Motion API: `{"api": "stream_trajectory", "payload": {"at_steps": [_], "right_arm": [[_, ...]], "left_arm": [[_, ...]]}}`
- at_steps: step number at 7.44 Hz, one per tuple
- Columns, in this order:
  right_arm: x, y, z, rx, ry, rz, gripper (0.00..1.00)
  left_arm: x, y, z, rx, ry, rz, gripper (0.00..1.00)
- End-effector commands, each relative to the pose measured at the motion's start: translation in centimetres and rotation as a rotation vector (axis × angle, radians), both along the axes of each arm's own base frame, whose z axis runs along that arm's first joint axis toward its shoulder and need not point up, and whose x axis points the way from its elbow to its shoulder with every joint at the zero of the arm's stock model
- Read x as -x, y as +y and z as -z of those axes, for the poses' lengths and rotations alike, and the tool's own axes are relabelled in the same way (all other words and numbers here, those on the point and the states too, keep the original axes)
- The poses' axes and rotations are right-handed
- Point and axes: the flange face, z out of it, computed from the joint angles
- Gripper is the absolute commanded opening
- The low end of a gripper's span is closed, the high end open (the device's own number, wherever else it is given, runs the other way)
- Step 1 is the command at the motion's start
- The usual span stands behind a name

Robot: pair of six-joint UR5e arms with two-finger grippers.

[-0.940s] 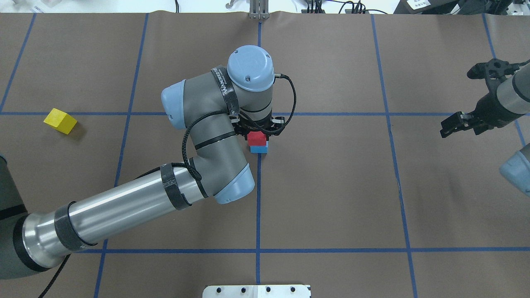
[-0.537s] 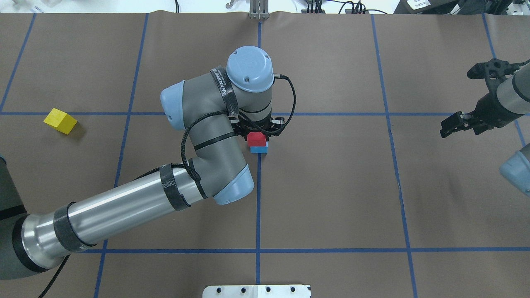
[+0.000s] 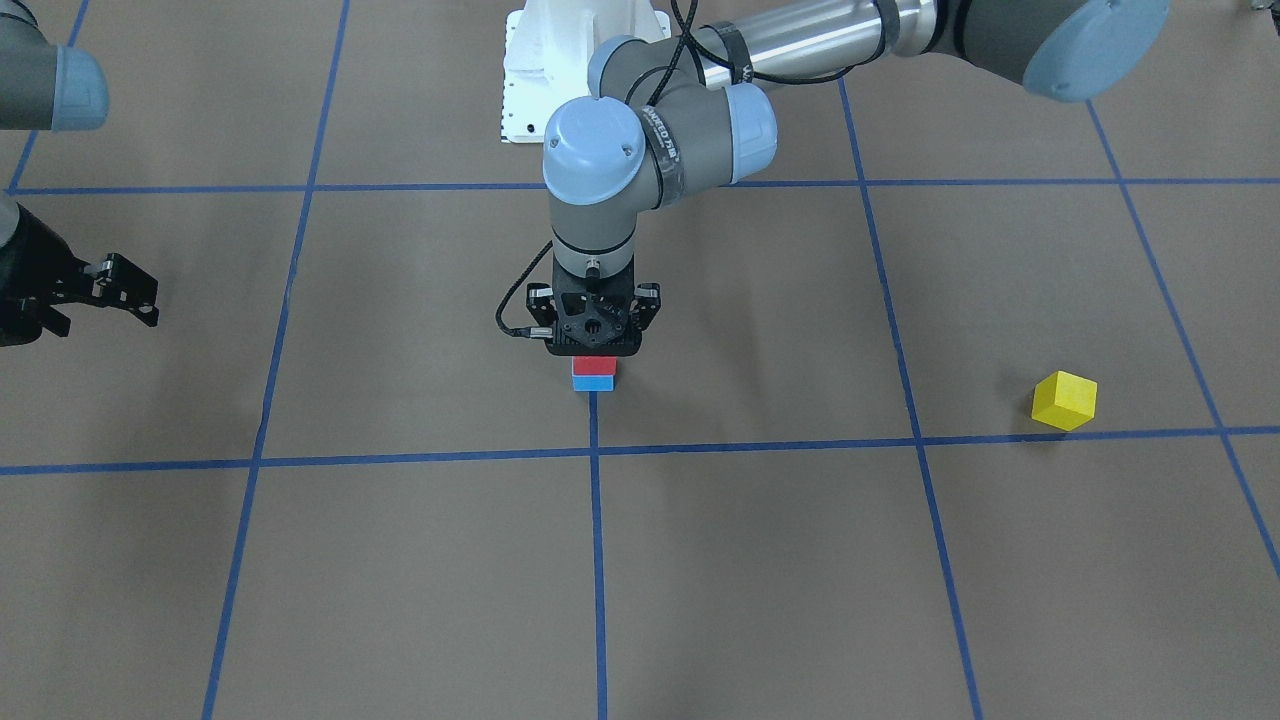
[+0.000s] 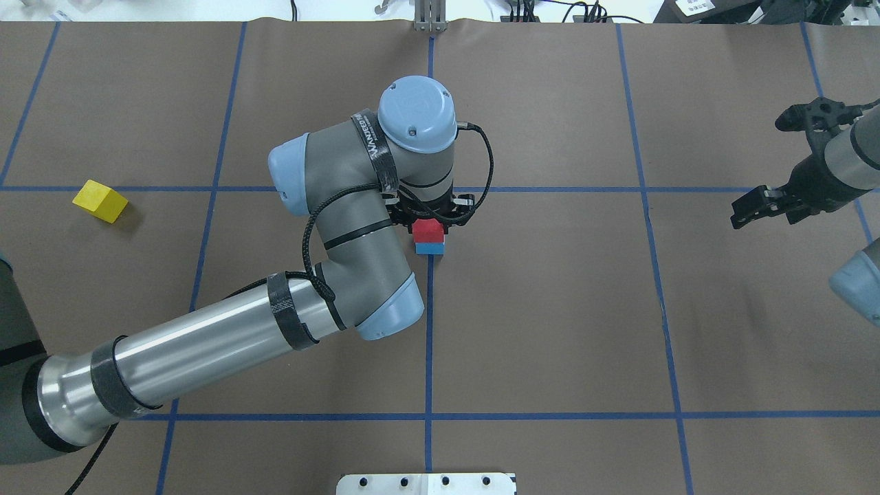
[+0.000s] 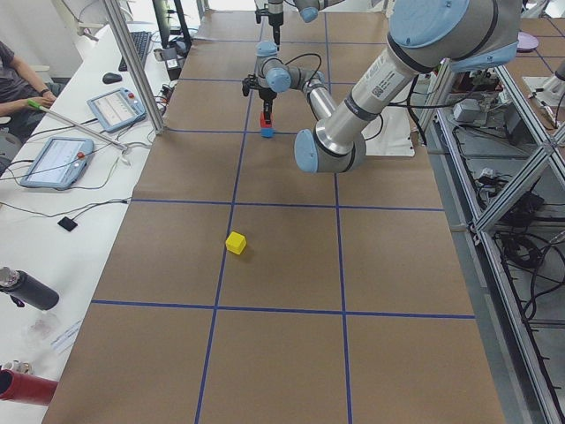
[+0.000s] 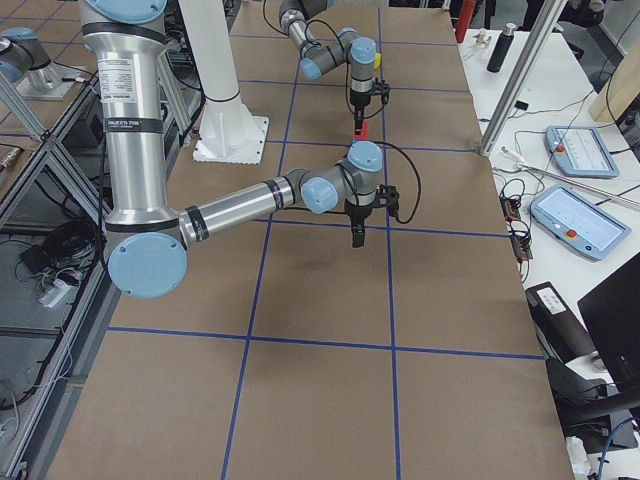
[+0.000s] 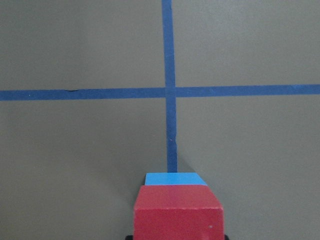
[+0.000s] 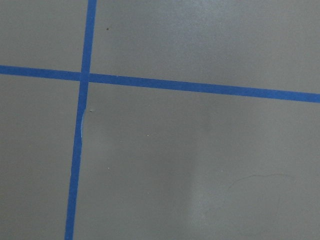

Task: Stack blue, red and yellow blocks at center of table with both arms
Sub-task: 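Lower the red cube onto the blue cube and open the left gripper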

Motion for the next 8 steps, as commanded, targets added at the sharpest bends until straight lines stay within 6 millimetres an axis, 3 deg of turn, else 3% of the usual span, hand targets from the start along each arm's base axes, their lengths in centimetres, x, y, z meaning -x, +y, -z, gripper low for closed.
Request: {"api": "stream_trajectory", "payload": {"at_steps": [1, 5, 6, 7, 8], "right_arm": [[0.00, 0.00, 0.00, 0.000, 0.000, 0.000, 1.00], [0.06, -0.09, -0.23, 0.003, 0.003, 0.000, 1.00], [0.06, -0.09, -0.23, 0.003, 0.003, 0.000, 1.00], [0.06, -0.09, -0.23, 0.003, 0.003, 0.000, 1.00], [0.07, -0.11, -0.30, 0.005, 0.003, 0.000, 1.00]], "left_arm": [[-0.07, 0.01, 0.03, 0.000, 0.000, -0.001, 0.00], [-0.08, 0.00, -0.09, 0.001, -0.002, -0.001, 0.00], [-0.26, 0.17, -0.16, 0.002, -0.003, -0.004, 0.08], [-0.26, 0.17, -0.12, 0.000, 0.000, -0.004, 0.41], [-0.38, 0.24, -0.28, 0.000, -0.002, -0.006, 0.60]]}}
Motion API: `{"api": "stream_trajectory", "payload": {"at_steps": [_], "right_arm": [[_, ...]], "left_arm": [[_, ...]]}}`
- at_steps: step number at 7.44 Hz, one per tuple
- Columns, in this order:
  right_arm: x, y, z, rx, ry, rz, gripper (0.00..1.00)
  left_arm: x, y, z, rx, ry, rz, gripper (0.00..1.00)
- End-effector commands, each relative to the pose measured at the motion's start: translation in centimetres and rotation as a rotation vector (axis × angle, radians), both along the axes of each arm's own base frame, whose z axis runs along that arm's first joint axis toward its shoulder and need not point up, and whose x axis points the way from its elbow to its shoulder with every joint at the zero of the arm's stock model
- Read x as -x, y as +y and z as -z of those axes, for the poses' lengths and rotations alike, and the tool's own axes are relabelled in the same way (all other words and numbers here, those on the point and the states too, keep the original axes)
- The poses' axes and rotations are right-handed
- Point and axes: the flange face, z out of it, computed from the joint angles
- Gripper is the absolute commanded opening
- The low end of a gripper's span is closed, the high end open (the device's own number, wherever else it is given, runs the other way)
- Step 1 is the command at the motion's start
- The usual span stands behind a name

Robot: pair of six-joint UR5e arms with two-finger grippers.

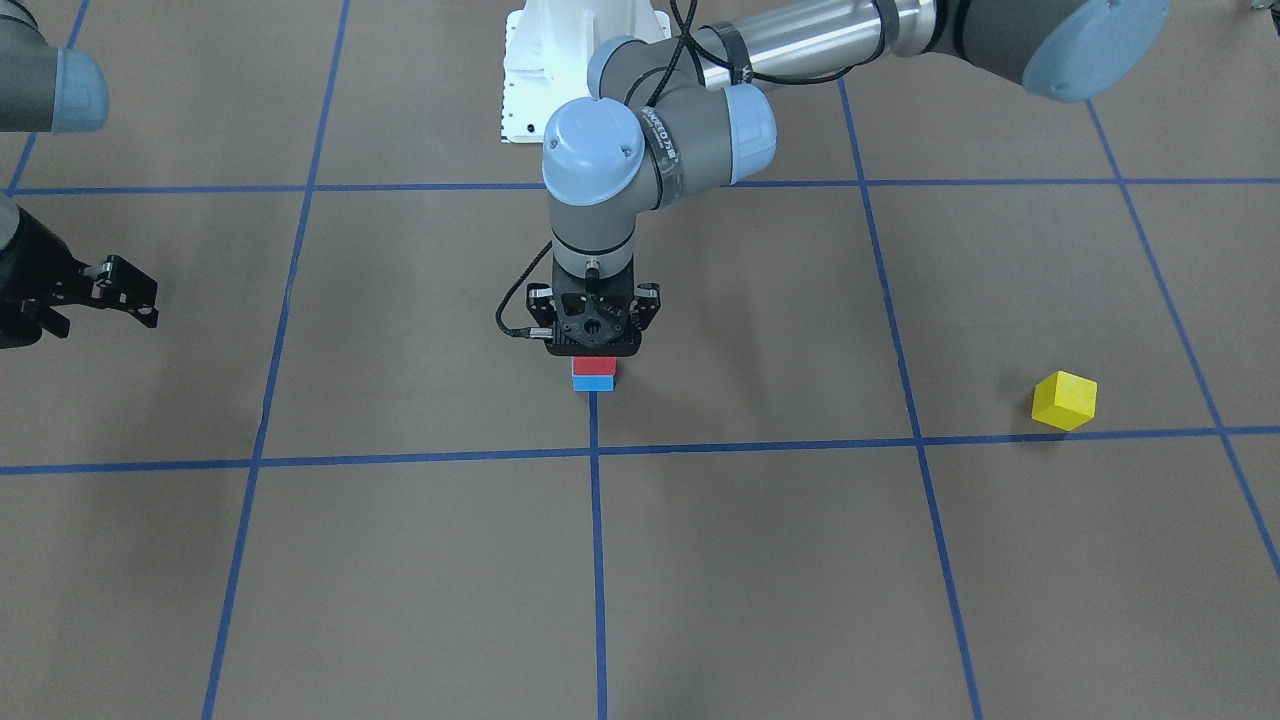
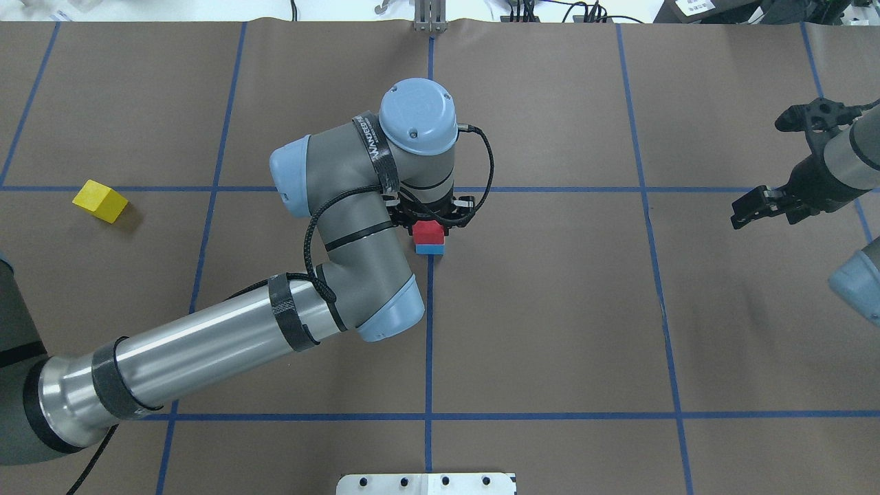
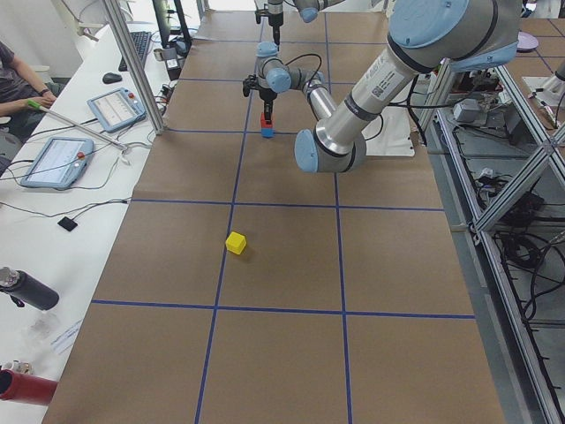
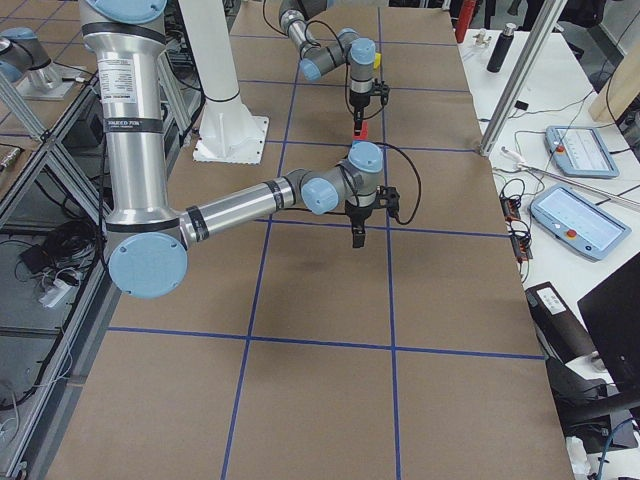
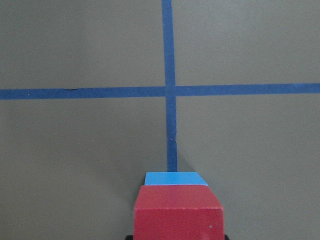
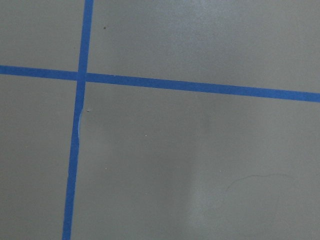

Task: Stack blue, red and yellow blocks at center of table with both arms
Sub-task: 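Lower the red cube onto the blue cube and open the left gripper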

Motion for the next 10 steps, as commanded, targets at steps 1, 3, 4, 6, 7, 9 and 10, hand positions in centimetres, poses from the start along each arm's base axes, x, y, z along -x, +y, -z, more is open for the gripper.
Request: {"api": "stream_trajectory", "payload": {"at_steps": [1, 3, 4, 6, 7, 9, 10], "right_arm": [[0.0, 0.0, -0.1, 0.001, 0.001, 0.000, 1.00], [0.0, 0.0, -0.1, 0.000, 0.002, -0.001, 1.00], [0.0, 0.0, -0.1, 0.002, 0.003, -0.001, 1.00], [0.1, -0.2, -0.2, 0.004, 0.002, 0.000, 1.00], [0.1, -0.2, -0.2, 0.004, 0.002, 0.000, 1.00], [0.1, -0.2, -0.2, 0.004, 0.002, 0.000, 1.00], [0.1, -0.3, -0.1, 0.003, 0.003, -0.002, 1.00]], "left_arm": [[-0.1, 0.1, 0.1, -0.001, 0.002, -0.001, 0.94], [-0.1, 0.1, 0.2, -0.002, 0.004, -0.001, 0.99], [-0.1, 0.1, 0.2, -0.002, 0.004, -0.001, 0.99], [0.2, 0.1, 0.7, -0.010, 0.010, -0.003, 1.00], [1.7, 0.3, 1.6, -0.023, 0.035, 0.000, 1.00], [9.4, 0.8, 1.2, -0.045, 0.019, -0.020, 1.00], [15.0, 1.2, -2.4, -0.086, 0.007, -0.032, 1.00]]}}
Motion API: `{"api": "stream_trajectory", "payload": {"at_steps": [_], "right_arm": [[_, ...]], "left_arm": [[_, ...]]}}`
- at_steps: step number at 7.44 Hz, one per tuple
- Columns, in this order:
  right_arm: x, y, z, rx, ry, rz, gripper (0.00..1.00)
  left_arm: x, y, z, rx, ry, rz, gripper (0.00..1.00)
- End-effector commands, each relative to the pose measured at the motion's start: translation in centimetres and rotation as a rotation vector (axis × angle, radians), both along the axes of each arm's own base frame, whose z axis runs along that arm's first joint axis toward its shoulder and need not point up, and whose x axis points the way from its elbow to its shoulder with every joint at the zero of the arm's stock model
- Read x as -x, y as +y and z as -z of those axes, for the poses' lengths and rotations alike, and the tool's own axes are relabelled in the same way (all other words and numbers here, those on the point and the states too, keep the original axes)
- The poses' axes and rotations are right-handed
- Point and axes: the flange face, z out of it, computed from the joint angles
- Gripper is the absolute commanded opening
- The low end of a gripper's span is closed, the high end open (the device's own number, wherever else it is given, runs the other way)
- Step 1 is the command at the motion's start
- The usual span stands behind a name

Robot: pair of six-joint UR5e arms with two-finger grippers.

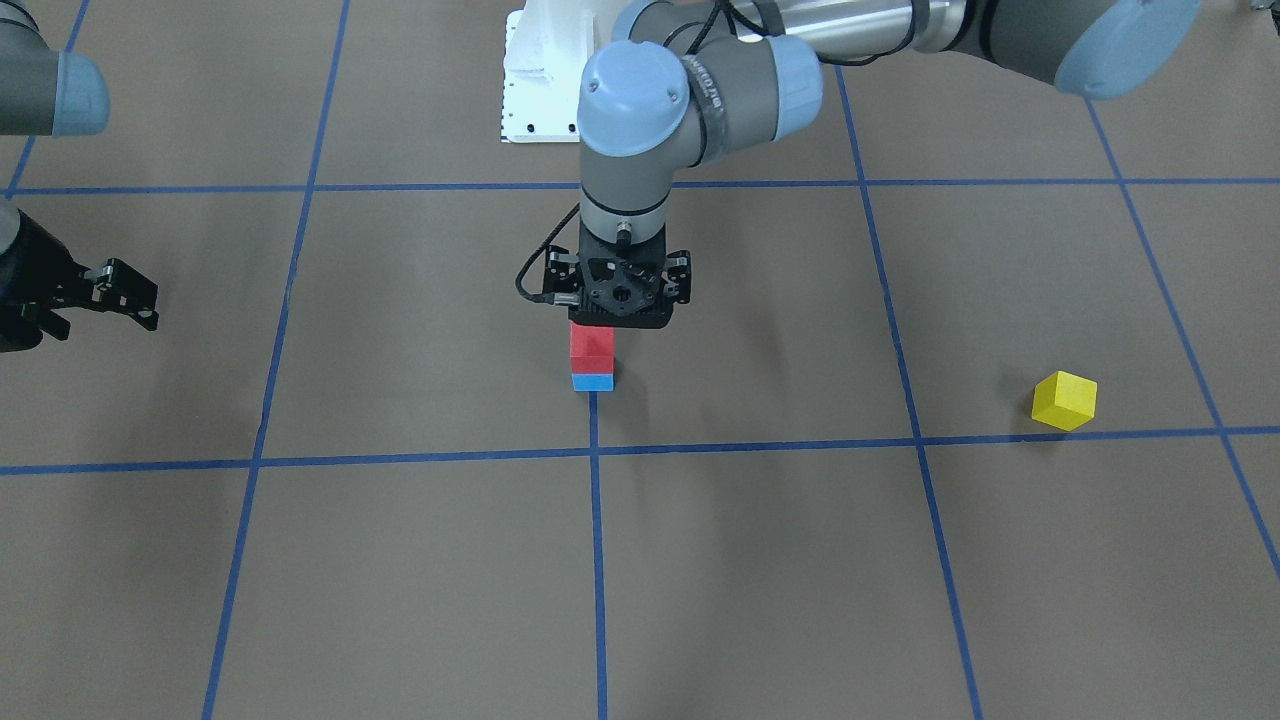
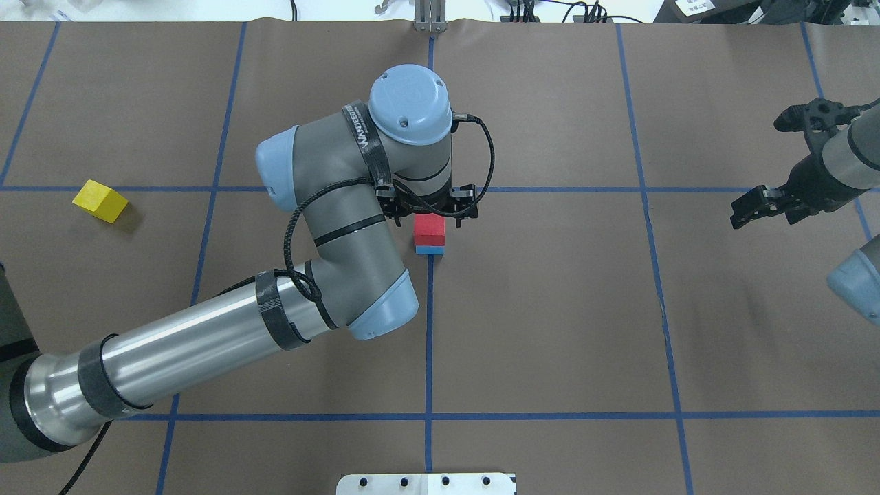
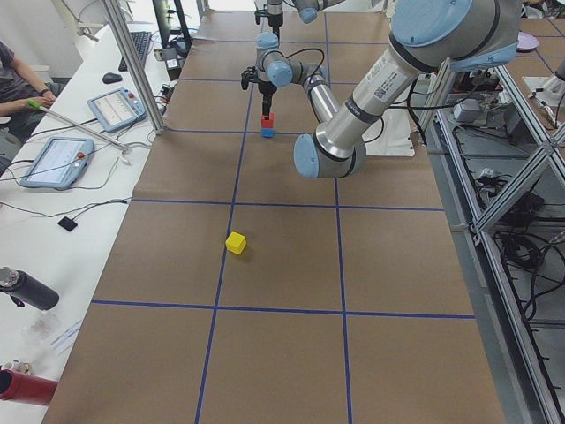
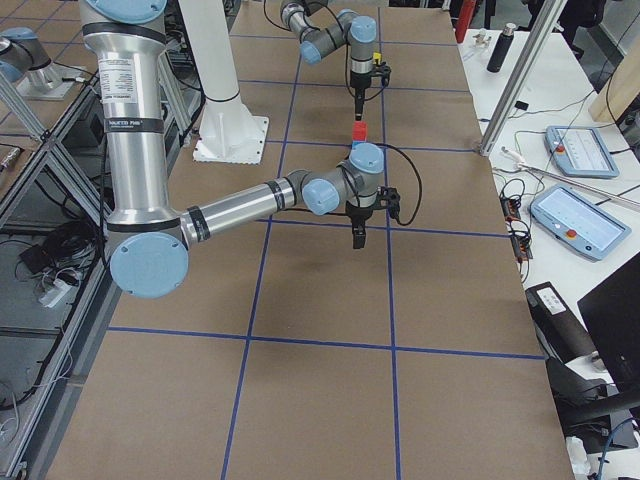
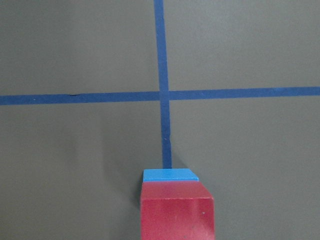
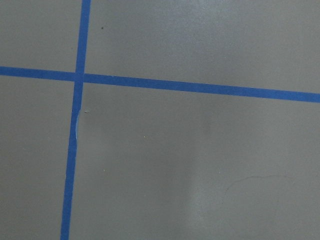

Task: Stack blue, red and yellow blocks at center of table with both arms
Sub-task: 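Move the left gripper up and over to the yellow cube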

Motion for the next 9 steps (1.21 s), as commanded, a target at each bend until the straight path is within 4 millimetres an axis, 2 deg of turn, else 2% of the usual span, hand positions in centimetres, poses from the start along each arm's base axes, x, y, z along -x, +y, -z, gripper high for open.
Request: {"api": "stream_trajectory", "payload": {"at_steps": [1, 2, 3, 4, 5, 7, 8, 9], "right_arm": [[0.0, -0.1, 0.1, 0.001, 0.000, -0.005, 1.00], [0.1, -0.1, 0.3, 0.001, -0.003, -0.008, 1.00], [0.1, -0.1, 0.3, 0.002, -0.003, -0.009, 1.00], [0.1, -0.2, 0.4, 0.000, -0.004, -0.009, 1.00], [0.1, -0.1, 0.5, 0.000, -0.004, -0.010, 1.00], [0.2, -0.2, 0.5, 0.000, -0.004, -0.009, 1.00], [0.2, -0.2, 0.4, 0.001, -0.004, -0.009, 1.00], [0.2, -0.2, 0.4, 0.003, -0.004, -0.010, 1.00]], "left_arm": [[12.6, -0.3, -7.2, -0.081, -0.019, -0.051, 1.00], [19.0, -2.6, -11.9, -0.140, -0.039, -0.120, 1.00], [23.7, -4.4, -16.6, -0.201, -0.088, -0.183, 1.00], [28.5, -7.0, -22.2, -0.264, -0.156, -0.265, 1.00], [31.7, -9.8, -26.1, -0.288, -0.198, -0.317, 1.00], [31.7, -11.6, -32.6, -0.321, -0.195, -0.404, 1.00], [31.8, -9.8, -36.5, -0.324, -0.138, -0.418, 1.00], [31.8, -9.2, -39.5, -0.338, -0.130, -0.412, 1.00]]}}
